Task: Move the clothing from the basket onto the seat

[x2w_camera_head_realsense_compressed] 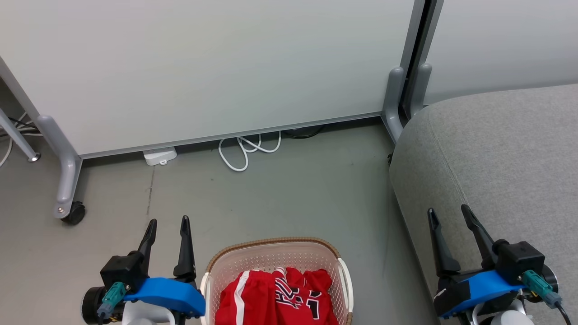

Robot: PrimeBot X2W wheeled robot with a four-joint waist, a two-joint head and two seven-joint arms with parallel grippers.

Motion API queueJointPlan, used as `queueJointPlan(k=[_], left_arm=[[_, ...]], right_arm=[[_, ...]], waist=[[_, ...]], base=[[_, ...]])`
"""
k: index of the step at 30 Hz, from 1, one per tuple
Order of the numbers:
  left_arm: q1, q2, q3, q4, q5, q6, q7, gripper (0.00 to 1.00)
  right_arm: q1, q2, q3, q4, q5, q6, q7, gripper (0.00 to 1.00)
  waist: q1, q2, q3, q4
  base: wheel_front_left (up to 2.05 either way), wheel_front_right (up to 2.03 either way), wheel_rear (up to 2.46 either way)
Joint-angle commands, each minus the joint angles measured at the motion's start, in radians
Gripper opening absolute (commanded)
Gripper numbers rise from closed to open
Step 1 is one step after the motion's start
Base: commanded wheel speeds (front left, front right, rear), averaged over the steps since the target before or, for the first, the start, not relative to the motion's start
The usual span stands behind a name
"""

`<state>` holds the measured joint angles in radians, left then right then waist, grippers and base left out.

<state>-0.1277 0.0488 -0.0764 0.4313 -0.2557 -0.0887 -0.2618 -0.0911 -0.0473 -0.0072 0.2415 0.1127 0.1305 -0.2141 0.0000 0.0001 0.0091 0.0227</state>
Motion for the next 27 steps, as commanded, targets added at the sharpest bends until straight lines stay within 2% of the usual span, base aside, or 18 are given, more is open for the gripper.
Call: queueJointPlan(k=[1,14,21,27], left_arm=[[-0.008,0.003,0.002,-0.001,-0.003,0.000,-0.005,1.00],[-0.015,0.005,-0.001,0.007,0.003,-0.002,-0.005,1.00],[-0.043,0.027,-0.032,0.072,0.020,-0.014,0.006,1.00],[-0.123,0.066,-0.074,0.155,0.035,-0.028,0.037,1.00]], right_arm=[[-0.009,-0.006,0.001,0.000,0.007,0.000,-0.008,1.00],[-0.026,-0.006,0.014,-0.003,0.018,0.000,-0.011,1.00],[-0.050,-0.005,0.041,-0.011,0.031,0.000,-0.018,1.00],[-0.096,-0.005,0.072,-0.015,0.056,0.000,-0.029,1.00]], waist=[[0.0000,-0.0001,0.001,0.001],[0.0000,-0.0001,0.029,-0.017],[0.0000,-0.0001,0.097,-0.076],[0.0000,-0.0001,0.212,-0.143]], base=[[0.00,0.00,0.00],[0.00,0.00,0.00],[0.00,0.00,0.00],[0.00,0.00,0.00]])
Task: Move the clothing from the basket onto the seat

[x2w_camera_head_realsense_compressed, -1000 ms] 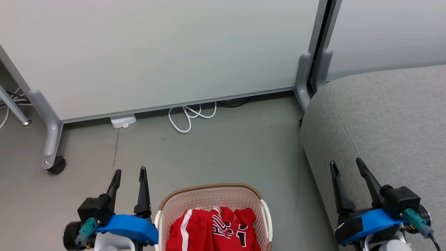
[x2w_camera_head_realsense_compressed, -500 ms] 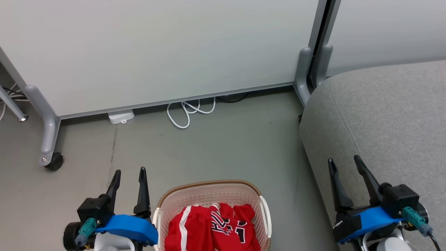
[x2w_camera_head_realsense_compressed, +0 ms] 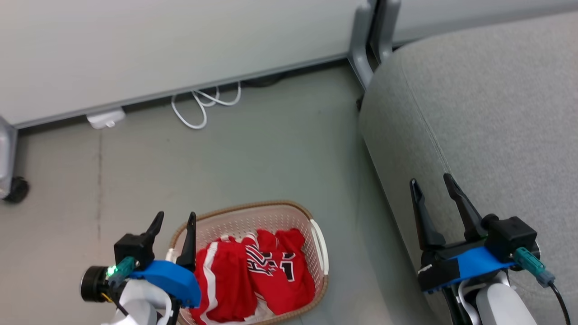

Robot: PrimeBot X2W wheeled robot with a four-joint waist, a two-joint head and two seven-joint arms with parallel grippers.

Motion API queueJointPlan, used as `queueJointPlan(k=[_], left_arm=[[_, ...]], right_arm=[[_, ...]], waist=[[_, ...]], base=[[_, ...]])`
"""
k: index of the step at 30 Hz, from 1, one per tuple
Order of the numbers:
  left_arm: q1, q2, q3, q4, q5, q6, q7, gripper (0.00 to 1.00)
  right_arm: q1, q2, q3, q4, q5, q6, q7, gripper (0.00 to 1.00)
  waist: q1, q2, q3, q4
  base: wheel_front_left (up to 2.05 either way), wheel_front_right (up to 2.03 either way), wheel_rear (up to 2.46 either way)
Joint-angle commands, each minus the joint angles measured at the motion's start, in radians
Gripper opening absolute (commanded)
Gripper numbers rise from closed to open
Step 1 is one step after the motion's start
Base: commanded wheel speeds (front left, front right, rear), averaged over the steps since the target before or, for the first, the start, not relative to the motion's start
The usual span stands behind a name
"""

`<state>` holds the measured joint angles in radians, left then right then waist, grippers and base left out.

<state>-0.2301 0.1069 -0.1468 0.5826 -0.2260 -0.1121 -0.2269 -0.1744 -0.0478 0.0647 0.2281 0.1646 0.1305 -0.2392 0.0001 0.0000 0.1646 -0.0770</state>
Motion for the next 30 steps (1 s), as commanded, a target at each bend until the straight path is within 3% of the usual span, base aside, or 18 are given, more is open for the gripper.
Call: queueJointPlan(k=[1,12,19,30], left_arm=[[-0.039,0.014,-0.013,0.016,0.010,-0.005,0.007,1.00],[-0.203,0.112,-0.117,0.169,0.052,-0.019,0.087,1.00],[-0.313,0.201,-0.254,0.254,0.065,-0.018,0.144,1.00],[-0.429,0.353,-0.485,0.308,0.022,-0.019,0.208,1.00]], right_arm=[[-0.023,-0.004,0.005,-0.002,0.008,0.000,-0.008,1.00],[-0.145,-0.003,0.079,-0.009,0.066,0.000,-0.027,1.00],[-0.204,-0.003,0.140,-0.071,0.101,0.000,-0.027,1.00],[-0.231,-0.003,0.177,-0.109,0.130,0.000,-0.027,1.00]], waist=[[-0.0001,0.0000,0.080,-0.054],[-0.0001,0.0000,0.328,-0.165],[-0.0001,0.0000,0.456,-0.206],[-0.0001,0.0000,0.561,-0.258]], base=[[0.00,0.00,0.00],[0.00,0.00,0.00],[0.00,0.00,0.00],[0.00,0.00,0.00]])
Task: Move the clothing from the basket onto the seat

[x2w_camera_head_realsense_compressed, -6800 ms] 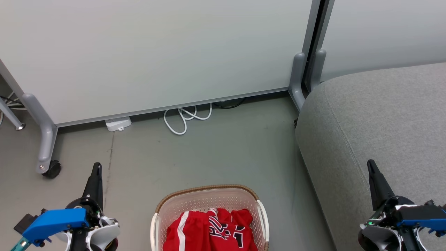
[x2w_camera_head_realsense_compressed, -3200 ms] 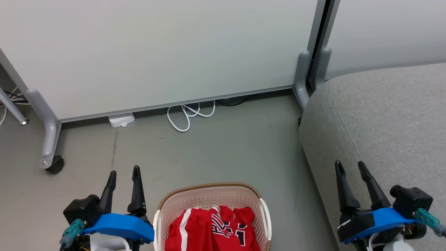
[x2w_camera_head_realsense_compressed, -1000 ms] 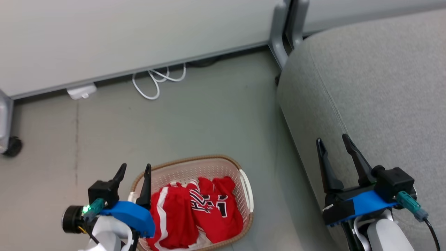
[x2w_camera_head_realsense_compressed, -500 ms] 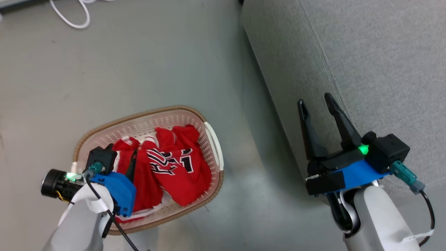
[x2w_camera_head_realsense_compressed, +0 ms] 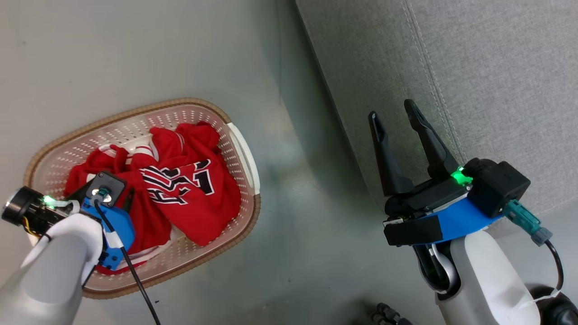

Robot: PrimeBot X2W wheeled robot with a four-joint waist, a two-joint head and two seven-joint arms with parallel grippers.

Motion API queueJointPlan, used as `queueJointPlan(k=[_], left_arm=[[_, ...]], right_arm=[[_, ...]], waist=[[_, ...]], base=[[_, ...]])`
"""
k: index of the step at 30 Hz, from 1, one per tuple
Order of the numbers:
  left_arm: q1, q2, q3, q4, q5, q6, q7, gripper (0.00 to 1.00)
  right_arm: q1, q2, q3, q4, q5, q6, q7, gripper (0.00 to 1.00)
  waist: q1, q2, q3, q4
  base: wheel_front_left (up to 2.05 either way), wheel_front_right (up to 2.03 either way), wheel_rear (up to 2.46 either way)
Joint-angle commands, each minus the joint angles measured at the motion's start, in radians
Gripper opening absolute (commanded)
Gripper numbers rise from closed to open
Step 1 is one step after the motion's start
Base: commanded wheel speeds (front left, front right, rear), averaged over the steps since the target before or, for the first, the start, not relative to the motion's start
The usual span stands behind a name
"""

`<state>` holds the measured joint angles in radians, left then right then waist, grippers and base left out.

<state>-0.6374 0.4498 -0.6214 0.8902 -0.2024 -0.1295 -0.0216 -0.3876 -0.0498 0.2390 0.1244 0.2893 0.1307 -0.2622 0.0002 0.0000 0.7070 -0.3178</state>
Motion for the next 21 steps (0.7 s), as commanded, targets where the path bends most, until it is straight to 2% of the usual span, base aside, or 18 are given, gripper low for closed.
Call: queueJointPlan(k=[1,9,17,18,19,21], left_arm=[[-0.034,0.025,-0.030,0.001,-0.005,-0.001,0.008,1.00],[-0.114,0.121,-0.208,-0.017,-0.046,-0.001,0.068,1.00],[-0.159,0.172,-0.338,-0.040,-0.155,-0.001,0.131,1.00],[-0.163,0.175,-0.348,-0.040,-0.169,-0.001,0.138,0.87],[-0.167,0.177,-0.357,-0.040,-0.182,-0.001,0.145,0.48],[-0.174,0.178,-0.376,-0.042,-0.203,-0.001,0.151,0.00]], right_arm=[[-0.022,-0.001,0.006,-0.008,0.007,0.000,-0.004,1.00],[-0.037,-0.001,0.028,-0.016,0.033,0.000,-0.004,1.00],[-0.050,-0.001,0.045,-0.020,0.049,0.000,-0.004,1.00],[-0.052,-0.001,0.046,-0.020,0.052,0.000,-0.004,1.00],[-0.055,-0.001,0.045,-0.019,0.054,0.000,-0.004,1.00],[-0.060,-0.001,0.042,-0.016,0.054,0.000,-0.004,1.00]], waist=[[-0.0002,0.0000,0.026,-0.022],[-0.0002,0.0000,0.074,-0.043],[-0.0002,0.0000,0.105,-0.054],[-0.0002,0.0000,0.107,-0.055],[-0.0002,0.0000,0.108,-0.056],[-0.0002,0.0000,0.109,-0.056]], base=[[0.00,0.00,0.00],[0.00,0.00,0.00],[0.00,0.00,0.00],[0.00,0.00,0.00],[0.00,0.00,0.00],[0.00,0.00,0.00]])
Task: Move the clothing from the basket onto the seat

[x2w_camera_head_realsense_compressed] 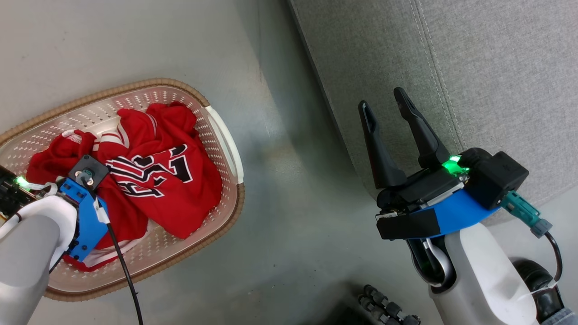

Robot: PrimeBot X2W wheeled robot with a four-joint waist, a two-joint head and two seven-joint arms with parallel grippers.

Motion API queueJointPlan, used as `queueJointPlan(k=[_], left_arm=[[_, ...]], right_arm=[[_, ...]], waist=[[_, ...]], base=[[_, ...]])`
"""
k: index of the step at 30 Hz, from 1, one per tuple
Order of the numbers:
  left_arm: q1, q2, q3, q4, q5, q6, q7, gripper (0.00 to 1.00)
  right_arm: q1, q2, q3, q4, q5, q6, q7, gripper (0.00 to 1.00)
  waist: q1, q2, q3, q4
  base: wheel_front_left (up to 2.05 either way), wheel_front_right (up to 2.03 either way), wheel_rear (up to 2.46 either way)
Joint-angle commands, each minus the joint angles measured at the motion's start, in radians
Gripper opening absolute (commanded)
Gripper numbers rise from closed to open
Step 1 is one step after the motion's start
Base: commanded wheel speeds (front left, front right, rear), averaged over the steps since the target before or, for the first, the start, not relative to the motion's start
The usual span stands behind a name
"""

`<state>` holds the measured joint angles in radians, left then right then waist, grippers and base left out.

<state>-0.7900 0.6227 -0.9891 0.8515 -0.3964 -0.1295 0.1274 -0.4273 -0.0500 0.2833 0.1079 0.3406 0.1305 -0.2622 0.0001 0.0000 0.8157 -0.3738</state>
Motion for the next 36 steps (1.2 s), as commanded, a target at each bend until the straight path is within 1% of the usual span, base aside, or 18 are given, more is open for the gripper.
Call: queueJointPlan(k=[1,9,14,17,21,22,32,36], left_arm=[[-0.020,0.004,-0.017,-0.004,-0.023,-0.001,0.009,0.00],[-0.042,0.006,-0.069,0.000,-0.078,-0.001,-0.002,0.00],[-0.045,-0.003,-0.090,0.016,-0.101,-0.001,-0.015,0.00],[-0.034,-0.021,-0.097,0.033,-0.118,-0.001,-0.030,0.00],[-0.015,-0.066,-0.093,0.066,-0.143,-0.001,-0.062,0.00],[-0.015,-0.066,-0.093,0.066,-0.143,-0.001,-0.062,0.00],[0.034,-0.211,-0.087,0.155,-0.212,-0.001,-0.161,0.00],[0.045,-0.259,-0.090,0.170,-0.237,-0.001,-0.206,0.00]], right_arm=[[-0.022,-0.001,-0.004,0.001,0.003,0.000,-0.004,1.00],[-0.023,-0.001,-0.008,0.004,-0.001,0.000,-0.004,1.00],[-0.020,-0.001,-0.015,0.009,-0.008,0.000,-0.004,1.00],[-0.018,-0.001,-0.020,0.016,-0.013,0.000,-0.004,1.00],[-0.002,-0.001,-0.037,0.025,-0.034,0.000,-0.004,1.00],[-0.002,-0.001,-0.037,0.025,-0.034,0.000,-0.004,1.00],[0.054,-0.001,-0.091,0.059,-0.105,0.000,-0.004,1.00],[0.089,-0.002,-0.114,0.073,-0.132,0.000,-0.004,1.00]], waist=[[-0.0001,0.0000,0.000,0.000],[-0.0001,0.0000,-0.007,0.000],[-0.0001,0.0000,-0.019,0.008],[-0.0001,0.0000,-0.043,0.019],[-0.0001,0.0000,-0.104,0.051],[-0.0001,0.0000,-0.104,0.051],[-0.0001,0.0000,-0.315,0.163],[-0.0001,0.0000,-0.396,0.212]], base=[[0.00,0.00,0.00],[0.00,0.00,0.00],[0.00,0.00,0.00],[0.00,0.00,0.00],[0.00,0.00,0.00],[0.00,0.00,0.00],[0.00,0.00,0.00],[0.00,0.00,0.00]])
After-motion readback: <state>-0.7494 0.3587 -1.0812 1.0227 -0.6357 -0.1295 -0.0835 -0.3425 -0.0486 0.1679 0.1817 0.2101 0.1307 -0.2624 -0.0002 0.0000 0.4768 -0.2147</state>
